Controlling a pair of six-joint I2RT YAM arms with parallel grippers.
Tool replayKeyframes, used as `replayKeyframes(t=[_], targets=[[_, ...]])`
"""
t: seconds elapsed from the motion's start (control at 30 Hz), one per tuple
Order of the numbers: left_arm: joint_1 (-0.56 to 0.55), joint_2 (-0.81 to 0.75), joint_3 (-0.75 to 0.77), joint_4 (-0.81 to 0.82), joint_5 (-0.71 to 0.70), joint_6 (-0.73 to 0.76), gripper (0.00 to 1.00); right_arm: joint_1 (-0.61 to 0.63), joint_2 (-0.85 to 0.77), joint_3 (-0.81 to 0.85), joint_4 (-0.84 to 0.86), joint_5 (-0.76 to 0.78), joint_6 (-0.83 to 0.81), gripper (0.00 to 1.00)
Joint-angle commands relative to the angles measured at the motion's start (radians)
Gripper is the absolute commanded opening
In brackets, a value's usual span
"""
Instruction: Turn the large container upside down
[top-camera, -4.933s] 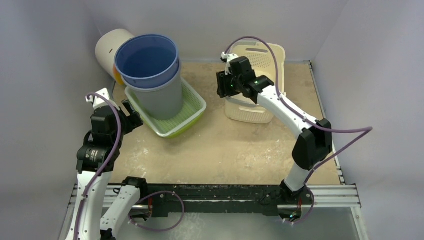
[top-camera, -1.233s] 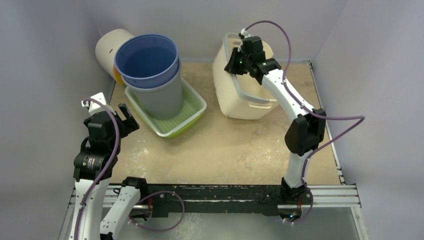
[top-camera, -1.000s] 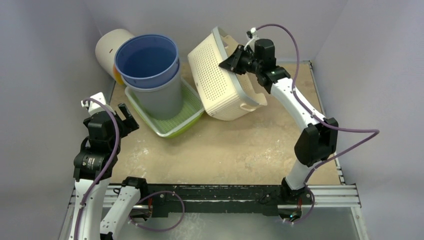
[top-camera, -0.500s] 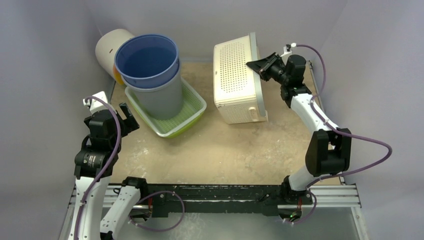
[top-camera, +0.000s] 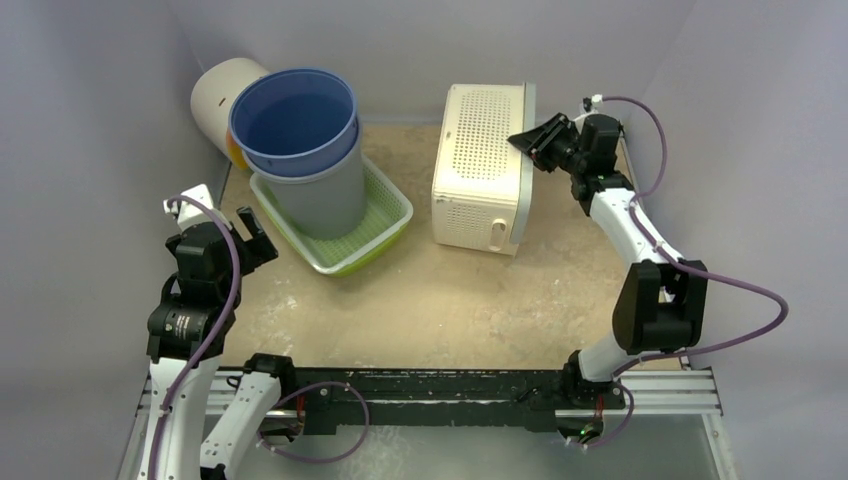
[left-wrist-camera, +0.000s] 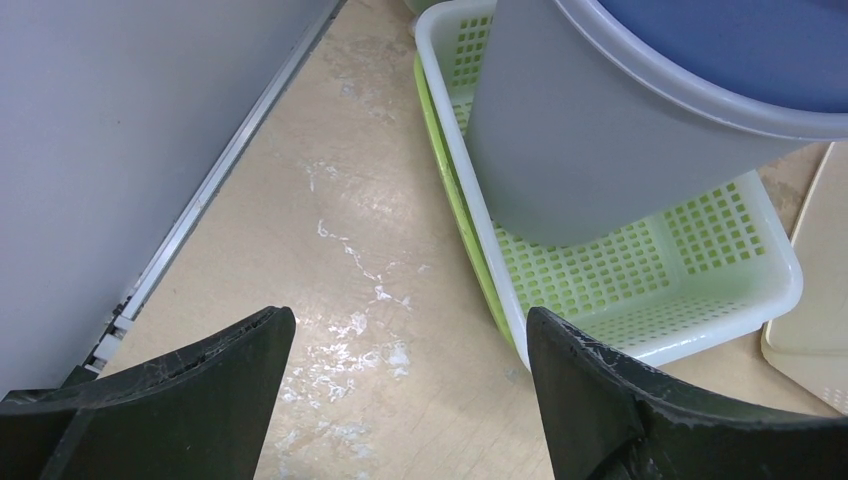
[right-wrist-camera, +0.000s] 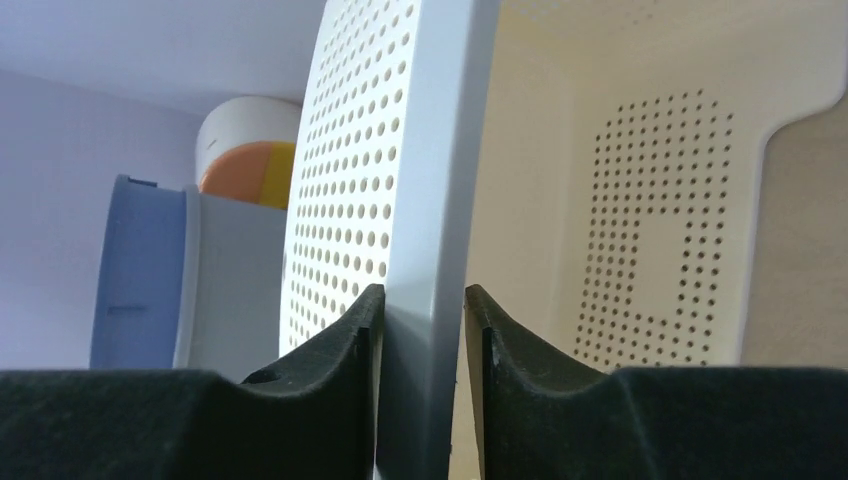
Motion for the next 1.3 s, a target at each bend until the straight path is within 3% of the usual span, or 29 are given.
replayKeyframes(t=[0.0, 0.2, 0.37, 0.43, 0.53, 0.63, 0.77, 1.0, 1.1, 1.27], targets=[[-0.003, -0.004, 0.022, 0.03, 0.005, -0.009, 0.87, 0.009, 0.062, 0.038, -0.295, 0.112, -0.202, 0.38], [-0.003, 0.002, 0.028, 0.04, 0.01, -0.015, 0.87, 0.006, 0.096, 0.136, -0.455, 0.26, -0.3, 0.42], [-0.002, 0.007, 0.027, 0.051, 0.013, -0.023, 0.87, 0.004, 0.086, 0.148, -0.521, 0.398, -0.347, 0.38], [-0.003, 0.01, 0.024, 0.055, 0.015, -0.025, 0.87, 0.001, 0.087, 0.133, -0.528, 0.423, -0.367, 0.3], [-0.002, 0.017, 0.024, 0.061, 0.019, -0.024, 0.87, -0.02, 0.1, 0.112, -0.549, 0.457, -0.388, 0.0], [-0.002, 0.027, 0.028, 0.064, 0.019, -0.017, 0.87, -0.066, 0.104, 0.074, -0.546, 0.453, -0.416, 0.0], [-0.002, 0.034, 0.022, 0.07, 0.018, -0.013, 0.87, -0.172, 0.098, 0.012, -0.481, 0.328, -0.449, 0.0], [-0.002, 0.044, 0.006, 0.088, 0.02, -0.011, 0.87, -0.358, 0.165, -0.156, -0.225, -0.157, -0.458, 0.0], [-0.003, 0.054, 0.004, 0.097, 0.018, -0.005, 0.87, -0.351, 0.171, -0.162, -0.15, -0.207, -0.46, 0.0], [-0.003, 0.08, -0.001, 0.123, 0.035, -0.007, 0.87, -0.356, 0.22, -0.123, -0.277, -0.121, -0.487, 0.0]])
